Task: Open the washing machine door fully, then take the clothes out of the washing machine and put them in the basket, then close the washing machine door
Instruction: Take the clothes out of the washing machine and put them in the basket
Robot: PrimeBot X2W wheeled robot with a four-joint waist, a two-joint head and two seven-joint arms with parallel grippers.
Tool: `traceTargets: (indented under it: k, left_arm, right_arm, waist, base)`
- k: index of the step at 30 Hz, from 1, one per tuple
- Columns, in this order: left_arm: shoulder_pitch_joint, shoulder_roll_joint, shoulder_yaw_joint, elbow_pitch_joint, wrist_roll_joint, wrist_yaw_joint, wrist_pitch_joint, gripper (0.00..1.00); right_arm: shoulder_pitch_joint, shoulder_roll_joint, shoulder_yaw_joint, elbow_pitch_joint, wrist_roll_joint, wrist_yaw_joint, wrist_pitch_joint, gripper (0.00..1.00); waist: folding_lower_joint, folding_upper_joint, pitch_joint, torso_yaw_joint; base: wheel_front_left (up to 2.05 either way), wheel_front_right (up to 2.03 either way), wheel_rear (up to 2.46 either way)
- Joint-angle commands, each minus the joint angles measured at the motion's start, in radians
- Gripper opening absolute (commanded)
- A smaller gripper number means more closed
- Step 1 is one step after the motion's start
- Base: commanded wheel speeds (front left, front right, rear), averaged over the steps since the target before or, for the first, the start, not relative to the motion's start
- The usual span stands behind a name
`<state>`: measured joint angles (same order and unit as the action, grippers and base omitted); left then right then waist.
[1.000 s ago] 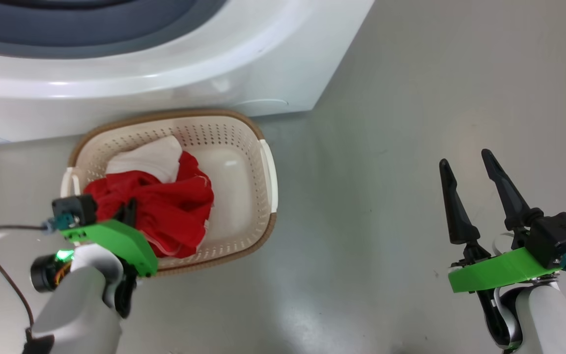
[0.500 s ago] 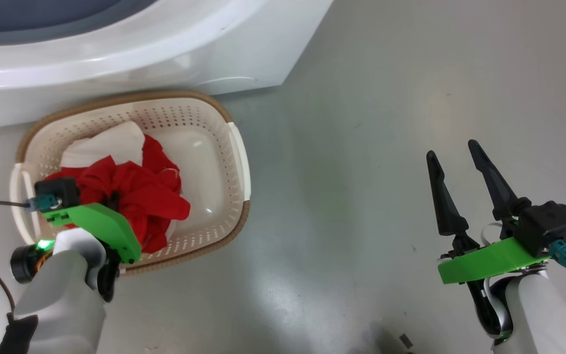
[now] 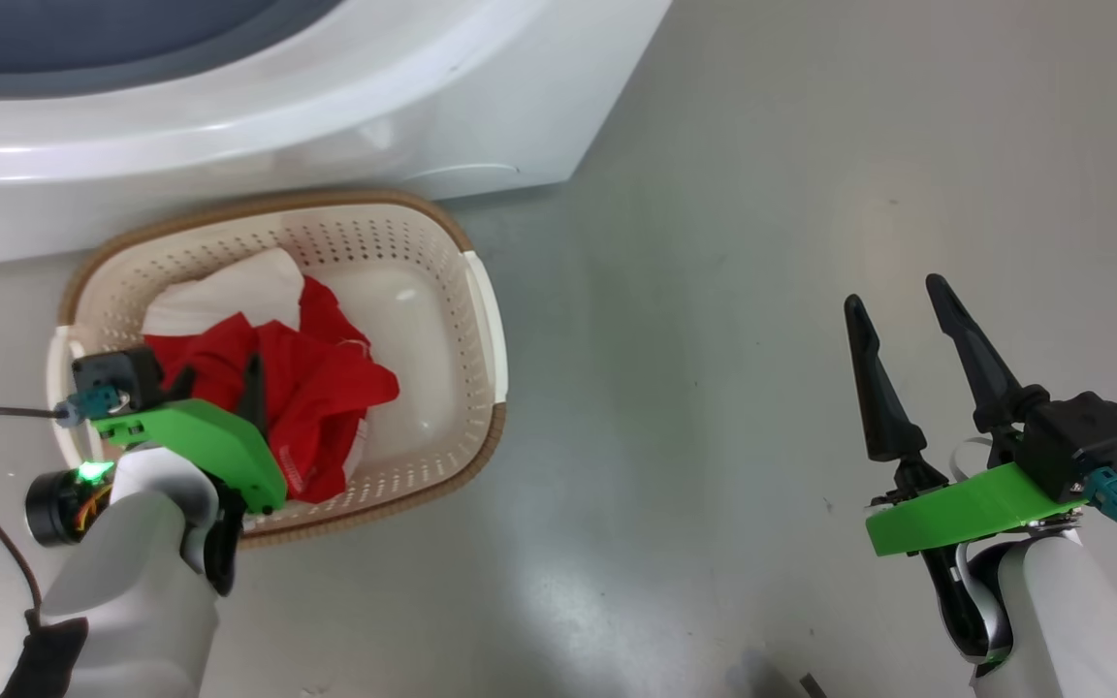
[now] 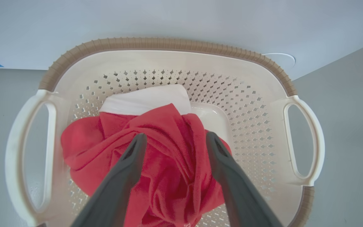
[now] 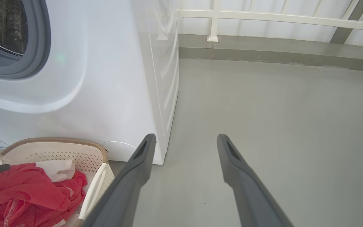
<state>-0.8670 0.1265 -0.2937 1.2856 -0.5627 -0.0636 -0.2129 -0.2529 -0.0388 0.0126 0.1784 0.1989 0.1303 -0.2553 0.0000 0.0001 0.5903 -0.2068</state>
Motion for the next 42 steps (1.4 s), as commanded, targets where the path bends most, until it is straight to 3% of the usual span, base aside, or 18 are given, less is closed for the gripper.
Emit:
traceTargets:
  k: [1,5,13,22,30,42]
  left_arm:
    - [0.008,0.026,0.014,-0.014,0.01,-0.007,-0.017,1.0]
    - [0.033,0.028,0.012,-0.044,0.026,0.036,-0.044,1.0]
    - [0.18,0.015,0.052,-0.337,0.099,0.106,-0.049,1.0]
    - [0.368,-0.031,0.141,-0.629,0.165,0.14,-0.049,1.0]
    - [0.481,-0.051,0.21,-0.822,0.223,0.142,-0.049,1.0]
    - [0.625,-0.071,0.255,-1.089,0.282,0.084,-0.049,1.0]
  right_arm:
    - [0.005,-0.011,0.018,-0.017,0.013,0.0,-0.006,1.0]
    - [0.011,-0.011,0.011,-0.01,0.012,0.0,-0.006,1.0]
    - [0.017,-0.011,-0.019,0.004,-0.007,0.0,-0.006,1.0]
    - [0.04,-0.011,-0.048,0.007,-0.042,0.0,-0.006,1.0]
    - [0.07,-0.011,-0.066,-0.016,-0.04,0.0,-0.006,1.0]
    - [0.145,-0.011,-0.08,-0.061,-0.061,0.0,-0.006,1.0]
  waist:
    - [0.0,-0.0001,-0.018,0.017]
    - [0.0,-0.0001,-0.048,0.044]
    - [0.0,-0.0001,-0.137,0.11]
    - [0.0,-0.0001,-0.245,0.159]
    - [0.0,-0.0001,-0.322,0.182]
    - [0.0,-0.0001,-0.429,0.207]
  base:
    - [0.0,0.0,0.0]
    - [0.0,0.0,0.0]
    - [0.0,0.0,0.0]
    - [0.0,0.0,0.0]
    - [0.0,0.0,0.0]
    - [0.0,0.0,0.0]
